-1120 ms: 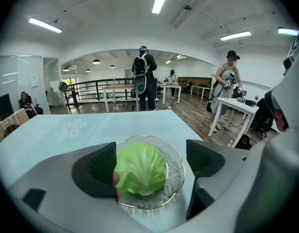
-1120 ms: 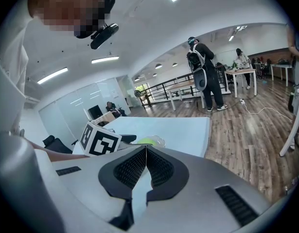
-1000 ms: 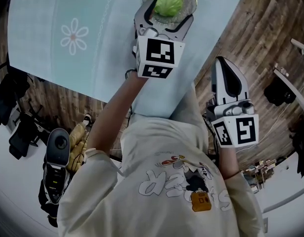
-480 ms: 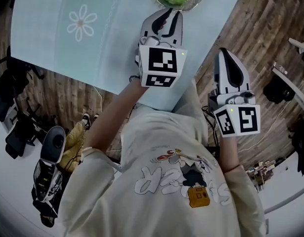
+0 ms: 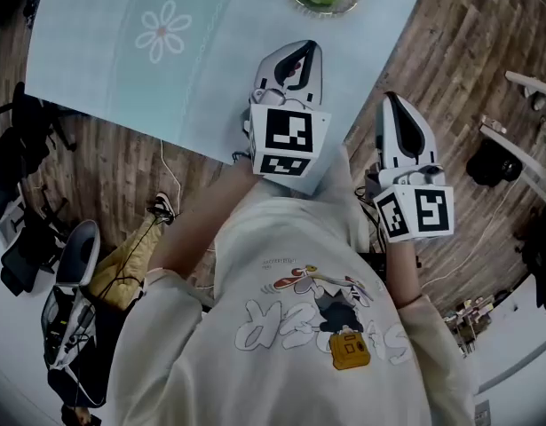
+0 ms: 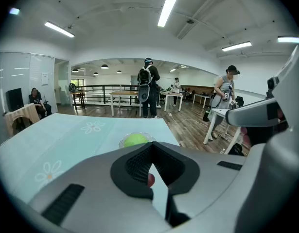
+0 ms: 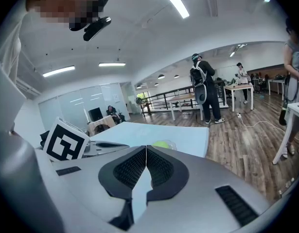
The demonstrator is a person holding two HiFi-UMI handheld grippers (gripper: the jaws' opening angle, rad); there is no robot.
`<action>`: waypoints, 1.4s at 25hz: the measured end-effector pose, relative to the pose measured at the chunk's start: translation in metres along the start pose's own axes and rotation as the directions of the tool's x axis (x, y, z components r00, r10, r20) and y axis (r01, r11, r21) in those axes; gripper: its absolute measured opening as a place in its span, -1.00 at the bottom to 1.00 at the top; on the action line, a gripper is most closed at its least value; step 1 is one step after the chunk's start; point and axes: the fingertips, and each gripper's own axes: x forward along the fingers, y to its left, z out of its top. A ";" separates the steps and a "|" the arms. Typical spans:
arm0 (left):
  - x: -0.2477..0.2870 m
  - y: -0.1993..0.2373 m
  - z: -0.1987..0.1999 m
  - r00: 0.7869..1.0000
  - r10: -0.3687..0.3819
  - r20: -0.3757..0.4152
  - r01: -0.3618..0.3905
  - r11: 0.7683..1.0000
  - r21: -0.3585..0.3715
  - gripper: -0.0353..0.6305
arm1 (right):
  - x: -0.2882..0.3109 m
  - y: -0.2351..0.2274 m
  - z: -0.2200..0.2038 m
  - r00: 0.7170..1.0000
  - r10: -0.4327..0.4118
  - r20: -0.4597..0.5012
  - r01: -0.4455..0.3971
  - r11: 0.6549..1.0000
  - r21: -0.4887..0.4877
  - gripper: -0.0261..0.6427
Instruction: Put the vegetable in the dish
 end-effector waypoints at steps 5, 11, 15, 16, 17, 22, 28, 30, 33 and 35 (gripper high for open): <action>-0.035 -0.020 0.001 1.000 -0.025 0.019 0.025 1.000 0.006 -0.87 | -0.016 0.031 0.009 0.999 0.022 0.035 -0.020 0.999 -0.038 -0.86; -0.079 -0.033 0.018 0.994 -0.076 0.079 0.075 0.997 0.015 -0.87 | -0.028 0.054 0.032 0.996 0.014 0.084 -0.008 0.997 -0.076 -0.86; -0.109 -0.035 0.026 0.992 -0.081 0.100 0.082 0.997 -0.003 -0.87 | -0.040 0.068 0.038 0.994 0.011 0.106 -0.001 0.996 -0.092 -0.86; -0.115 -0.036 0.026 0.991 -0.079 0.105 0.080 0.997 -0.005 -0.87 | -0.043 0.072 0.038 0.994 0.011 0.108 -0.001 0.996 -0.095 -0.86; -0.123 -0.037 0.027 0.990 -0.080 0.113 0.081 0.997 -0.002 -0.87 | -0.046 0.077 0.037 0.994 0.012 0.109 -0.002 0.995 -0.096 -0.86; -0.161 -0.037 0.033 0.988 -0.078 0.132 0.080 0.997 -0.005 -0.87 | -0.063 0.100 0.046 0.991 0.013 0.131 0.000 0.994 -0.105 -0.86; -0.202 -0.037 0.033 0.989 -0.048 0.141 0.059 0.995 -0.075 -0.87 | -0.091 0.110 0.052 0.988 -0.003 0.157 0.020 0.994 -0.108 -0.86; -0.212 -0.033 0.032 0.988 -0.041 0.146 0.054 0.995 -0.081 -0.87 | -0.093 0.119 0.050 0.987 -0.001 0.158 0.018 0.994 -0.105 -0.86; -0.221 -0.028 0.030 0.987 -0.038 0.157 0.055 0.993 -0.104 -0.87 | -0.094 0.131 0.047 0.988 0.006 0.155 0.011 0.994 -0.111 -0.86; -0.228 -0.027 0.029 0.986 -0.038 0.160 0.057 0.992 -0.115 -0.87 | -0.098 0.136 0.045 0.988 0.007 0.153 0.010 0.994 -0.111 -0.86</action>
